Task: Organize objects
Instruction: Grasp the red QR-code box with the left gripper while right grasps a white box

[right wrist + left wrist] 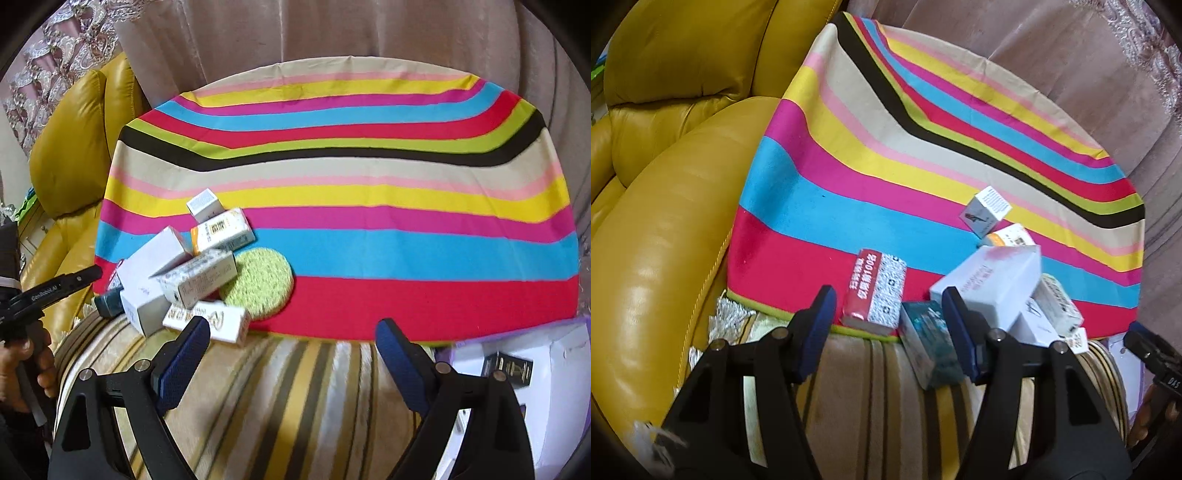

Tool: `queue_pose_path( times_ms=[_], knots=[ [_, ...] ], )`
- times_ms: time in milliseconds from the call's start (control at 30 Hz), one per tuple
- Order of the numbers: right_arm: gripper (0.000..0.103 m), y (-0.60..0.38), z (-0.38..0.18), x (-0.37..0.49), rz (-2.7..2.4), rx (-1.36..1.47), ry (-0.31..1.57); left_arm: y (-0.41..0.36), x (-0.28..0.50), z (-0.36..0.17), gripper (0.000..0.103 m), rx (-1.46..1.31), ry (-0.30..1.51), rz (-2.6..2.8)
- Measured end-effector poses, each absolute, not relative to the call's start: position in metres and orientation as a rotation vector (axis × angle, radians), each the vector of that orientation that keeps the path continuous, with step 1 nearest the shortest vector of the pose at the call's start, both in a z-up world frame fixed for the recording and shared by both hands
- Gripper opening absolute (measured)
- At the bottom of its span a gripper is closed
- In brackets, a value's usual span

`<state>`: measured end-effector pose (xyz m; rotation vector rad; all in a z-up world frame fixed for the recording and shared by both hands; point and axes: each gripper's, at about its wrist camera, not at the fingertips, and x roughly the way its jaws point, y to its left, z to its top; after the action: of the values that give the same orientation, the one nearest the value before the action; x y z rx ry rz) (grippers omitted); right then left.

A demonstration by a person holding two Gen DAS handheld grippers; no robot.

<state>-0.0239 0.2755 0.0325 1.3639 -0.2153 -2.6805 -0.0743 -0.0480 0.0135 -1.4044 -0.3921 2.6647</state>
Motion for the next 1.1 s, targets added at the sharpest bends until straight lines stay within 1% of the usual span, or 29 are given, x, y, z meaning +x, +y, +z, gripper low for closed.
queue_pose_path(
  times_ms=[333, 500, 600, 667, 1100],
  knots=[
    [0.092, 0.252, 0.042, -0.075, -2.663, 1.304, -0.103, -0.046, -0.105, -0.007, 0.063, -1.517, -0.372, 2.605],
    [0.092, 0.23, 0.043, -0.103, -2.625, 1.286, -0.025, -0.044, -0.116, -0.016, 0.058, -1.573, -0.364, 2.58],
    [0.092, 0.214, 0.044, -0.122, -2.6, 1.268, 0.018, -0.042, -0.12, -0.022, 0.051, -1.603, -0.355, 2.554],
    [0.092, 0.206, 0.042, -0.131, -2.583, 1.264, 0.037, -0.042, -0.121, -0.025, 0.049, -1.61, -0.36, 2.546],
    [0.091, 0.146, 0.011, -0.194, -2.441, 1.29, 0.285, -0.047, -0.137, -0.021, 0.047, -1.534, -0.409, 2.624]
  ],
)
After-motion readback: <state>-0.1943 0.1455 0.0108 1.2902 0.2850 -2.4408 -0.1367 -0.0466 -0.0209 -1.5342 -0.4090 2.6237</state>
